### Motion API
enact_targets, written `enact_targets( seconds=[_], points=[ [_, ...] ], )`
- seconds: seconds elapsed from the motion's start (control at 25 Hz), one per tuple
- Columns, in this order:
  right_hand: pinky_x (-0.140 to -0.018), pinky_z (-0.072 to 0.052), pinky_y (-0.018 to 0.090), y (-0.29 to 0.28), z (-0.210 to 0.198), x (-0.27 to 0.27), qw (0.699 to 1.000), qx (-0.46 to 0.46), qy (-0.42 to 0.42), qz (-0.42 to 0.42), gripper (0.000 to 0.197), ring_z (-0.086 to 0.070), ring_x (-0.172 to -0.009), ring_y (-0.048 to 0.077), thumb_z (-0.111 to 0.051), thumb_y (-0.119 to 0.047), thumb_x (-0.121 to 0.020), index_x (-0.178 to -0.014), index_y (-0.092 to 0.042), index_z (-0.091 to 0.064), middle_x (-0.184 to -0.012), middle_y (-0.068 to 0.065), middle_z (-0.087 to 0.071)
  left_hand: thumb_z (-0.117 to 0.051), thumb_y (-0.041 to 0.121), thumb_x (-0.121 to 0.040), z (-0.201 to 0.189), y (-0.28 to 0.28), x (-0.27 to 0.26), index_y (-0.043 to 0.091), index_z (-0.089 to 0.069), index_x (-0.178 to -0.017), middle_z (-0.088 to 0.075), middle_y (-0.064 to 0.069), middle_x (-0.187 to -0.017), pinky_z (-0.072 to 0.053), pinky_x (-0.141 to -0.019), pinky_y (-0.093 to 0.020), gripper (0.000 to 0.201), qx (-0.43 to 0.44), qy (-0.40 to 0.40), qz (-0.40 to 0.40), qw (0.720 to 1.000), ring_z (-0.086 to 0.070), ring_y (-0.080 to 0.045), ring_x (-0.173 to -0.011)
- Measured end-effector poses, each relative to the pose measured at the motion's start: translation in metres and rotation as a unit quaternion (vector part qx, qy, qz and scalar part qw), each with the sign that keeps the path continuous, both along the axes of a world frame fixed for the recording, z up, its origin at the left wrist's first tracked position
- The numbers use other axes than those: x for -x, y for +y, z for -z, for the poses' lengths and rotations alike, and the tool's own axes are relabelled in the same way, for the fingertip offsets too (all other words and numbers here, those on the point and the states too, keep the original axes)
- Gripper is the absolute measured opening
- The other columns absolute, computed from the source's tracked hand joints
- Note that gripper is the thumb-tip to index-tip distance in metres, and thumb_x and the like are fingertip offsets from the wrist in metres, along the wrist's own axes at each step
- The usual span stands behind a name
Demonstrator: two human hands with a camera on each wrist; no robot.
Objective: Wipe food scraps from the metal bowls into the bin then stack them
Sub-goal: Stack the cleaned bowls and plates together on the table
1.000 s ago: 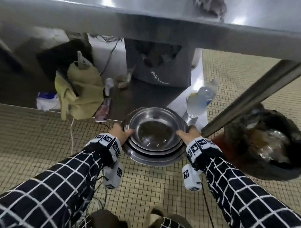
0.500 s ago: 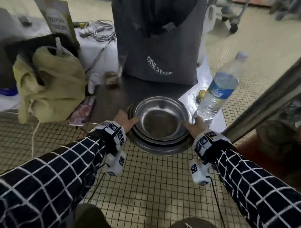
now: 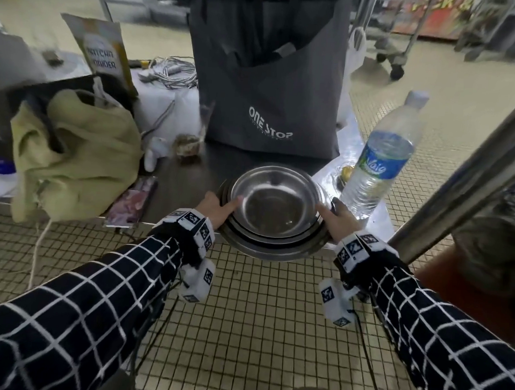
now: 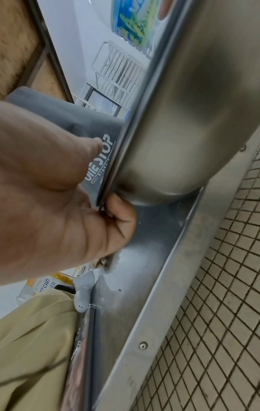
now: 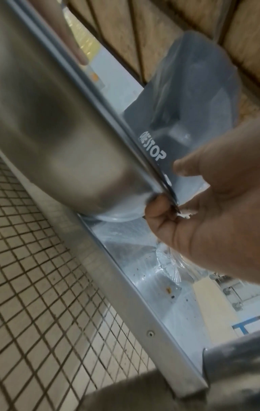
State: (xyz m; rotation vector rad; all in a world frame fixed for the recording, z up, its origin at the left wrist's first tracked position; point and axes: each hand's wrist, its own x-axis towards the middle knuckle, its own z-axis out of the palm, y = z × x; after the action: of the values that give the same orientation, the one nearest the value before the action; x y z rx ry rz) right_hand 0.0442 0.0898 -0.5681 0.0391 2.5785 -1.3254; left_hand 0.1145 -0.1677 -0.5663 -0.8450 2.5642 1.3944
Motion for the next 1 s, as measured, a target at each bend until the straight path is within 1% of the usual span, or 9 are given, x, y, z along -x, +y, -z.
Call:
enact_targets(
  seconds=[0.08,0.16,0.28,0.4,0.48,0.64,0.76,0.88,1.0],
  points=[
    [-0.106,-0.036,0.041,0.0,0.004,-0.002,0.999,0.016,0.023,0.017,0.06,-0.048,-0.123,0.03,-0.05,-0.042,-0.093,-0.144,-0.015,-0.032,-0.138,0.012,-0.048,-0.051,0.076,-0.076,-0.003,-0.002,-0.004,0.014,-0.034,-0.141,-0.048,-0.01,-0.136,-0.041,-0.1,-0.036,0.092,0.03,0.027,0.039,0.998,-0.048,-0.03,-0.124],
    [-0.112,-0.029,0.043,-0.001,0.006,-0.015,0.993,-0.072,0.092,-0.009,0.063,-0.039,-0.131,0.03,-0.046,-0.043,-0.095,-0.149,-0.021,-0.022,-0.146,0.012,-0.036,-0.049,0.067,-0.083,-0.007,0.002,-0.015,0.021,-0.018,-0.151,-0.023,-0.015,-0.153,-0.027,-0.111,-0.043,0.087,0.124,0.031,0.103,0.986,-0.025,-0.033,-0.14],
    [-0.114,-0.001,0.038,0.003,0.012,-0.049,0.942,-0.21,0.215,-0.149,0.068,0.0,-0.145,0.024,-0.026,-0.056,-0.093,-0.151,-0.03,-0.001,-0.158,0.001,0.001,-0.045,0.064,-0.086,-0.013,0.02,-0.041,0.017,0.007,-0.153,0.013,-0.009,-0.159,-0.007,-0.118,-0.041,0.097,0.225,-0.003,0.231,0.947,0.008,-0.026,-0.147],
    [-0.115,0.009,0.036,0.005,0.029,-0.07,0.892,-0.289,0.233,-0.259,0.07,0.025,-0.14,0.016,-0.001,-0.069,-0.085,-0.143,-0.039,0.023,-0.152,-0.004,0.028,-0.013,0.092,-0.063,0.005,0.024,-0.053,0.013,0.023,-0.148,0.032,-0.009,-0.153,0.005,-0.117,-0.042,0.121,0.302,-0.057,0.312,0.899,0.025,-0.024,-0.143],
    [-0.116,0.008,0.036,0.007,0.041,-0.07,0.882,-0.305,0.247,-0.26,0.072,0.025,-0.141,0.017,0.007,-0.072,-0.083,-0.143,-0.038,0.024,-0.153,0.0,0.028,0.009,0.098,-0.041,0.013,0.022,-0.052,0.012,0.025,-0.146,0.035,-0.009,-0.152,0.009,-0.116,-0.042,0.136,0.327,-0.051,0.326,0.886,0.027,-0.023,-0.142],
    [-0.115,0.005,0.034,0.006,0.047,-0.064,0.871,-0.323,0.274,-0.249,0.081,0.016,-0.143,0.022,0.009,-0.074,-0.081,-0.147,-0.028,0.015,-0.156,0.006,0.018,0.003,0.095,-0.046,0.014,0.019,-0.047,0.012,0.023,-0.147,0.031,-0.008,-0.154,0.012,-0.114,-0.04,0.132,0.33,-0.028,0.33,0.884,0.025,-0.021,-0.143],
    [-0.116,0.005,0.032,0.004,0.046,-0.054,0.881,-0.309,0.263,-0.244,0.088,0.017,-0.143,0.019,0.014,-0.078,-0.074,-0.145,-0.025,0.016,-0.155,0.004,0.018,0.01,0.097,-0.042,0.014,0.017,-0.041,0.012,0.018,-0.149,0.026,-0.007,-0.156,0.014,-0.113,-0.041,0.136,0.337,-0.024,0.328,0.882,0.022,-0.02,-0.144],
    [-0.116,0.005,0.03,0.002,0.043,-0.041,0.895,-0.302,0.238,-0.228,0.091,0.012,-0.144,0.017,0.011,-0.077,-0.075,-0.146,-0.021,0.014,-0.157,0.004,0.013,-0.018,0.082,-0.072,0.01,0.015,-0.033,0.013,0.014,-0.15,0.023,-0.006,-0.157,0.013,-0.115,-0.041,0.109,0.318,-0.028,0.321,0.892,0.021,-0.019,-0.144],
    [-0.119,0.001,0.033,-0.001,0.038,-0.028,0.914,-0.284,0.198,-0.211,0.081,0.008,-0.145,0.016,-0.013,-0.065,-0.086,-0.15,-0.019,0.006,-0.158,0.003,0.008,-0.034,0.063,-0.09,0.006,0.015,-0.023,0.012,0.011,-0.151,0.022,-0.006,-0.158,0.009,-0.116,-0.042,0.091,0.302,-0.022,0.316,0.899,0.019,-0.019,-0.145]
  ],
)
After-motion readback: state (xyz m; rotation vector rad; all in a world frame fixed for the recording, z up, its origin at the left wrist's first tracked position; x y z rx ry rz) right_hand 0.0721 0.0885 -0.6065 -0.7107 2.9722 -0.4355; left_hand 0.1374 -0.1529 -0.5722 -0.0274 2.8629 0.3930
